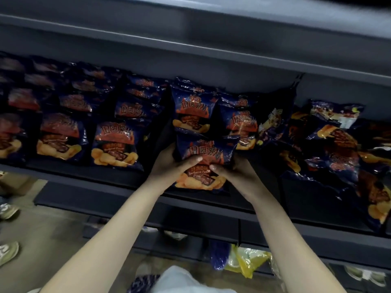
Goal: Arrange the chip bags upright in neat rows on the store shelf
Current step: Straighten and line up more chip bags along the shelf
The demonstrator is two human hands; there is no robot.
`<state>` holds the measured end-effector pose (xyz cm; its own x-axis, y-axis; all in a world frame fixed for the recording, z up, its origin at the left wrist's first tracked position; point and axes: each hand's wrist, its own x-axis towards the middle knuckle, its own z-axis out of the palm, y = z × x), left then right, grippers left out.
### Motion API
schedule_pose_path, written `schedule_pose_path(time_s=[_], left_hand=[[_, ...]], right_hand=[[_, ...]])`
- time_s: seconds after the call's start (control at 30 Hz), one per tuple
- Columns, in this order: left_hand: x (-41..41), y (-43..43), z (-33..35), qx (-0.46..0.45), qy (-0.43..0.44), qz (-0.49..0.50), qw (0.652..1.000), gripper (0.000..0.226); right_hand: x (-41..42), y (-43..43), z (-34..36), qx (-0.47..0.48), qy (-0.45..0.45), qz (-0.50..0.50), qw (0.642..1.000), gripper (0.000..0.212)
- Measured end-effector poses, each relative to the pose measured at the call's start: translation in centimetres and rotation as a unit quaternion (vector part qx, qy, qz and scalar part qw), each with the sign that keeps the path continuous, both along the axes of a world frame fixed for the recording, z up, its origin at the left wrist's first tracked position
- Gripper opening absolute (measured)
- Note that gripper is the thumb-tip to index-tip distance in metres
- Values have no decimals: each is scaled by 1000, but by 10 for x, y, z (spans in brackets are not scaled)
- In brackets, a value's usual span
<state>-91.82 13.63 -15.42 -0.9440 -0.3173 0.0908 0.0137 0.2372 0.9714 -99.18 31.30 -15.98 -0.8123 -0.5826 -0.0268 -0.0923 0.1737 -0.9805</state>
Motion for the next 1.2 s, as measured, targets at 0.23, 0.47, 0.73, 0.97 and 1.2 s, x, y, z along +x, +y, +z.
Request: schedule_pose_path(time_s=[0.23, 0.47, 0.73, 0.97, 1.2], left_hand=[[0, -36, 6, -125, 19, 55, 990, 61], [-1, -45, -20, -306, -21, 7, 952, 82], [18, -41, -57, -435, -1, -20, 900, 58], [17, -43, -62, -414, 4, -19, 910, 57], [15, -43, -65, -424, 18, -19, 905, 53]], right_hand=[[-11, -44, 0, 1, 35, -20, 999, 45], [-42, -65, -4, 52, 60, -125, 989, 49], [-41, -102, -19, 48, 24, -205, 977, 47], [-28, -121, -27, 84, 74, -274, 955, 76], [-25, -126, -34, 101, 98, -291, 946, 85]])
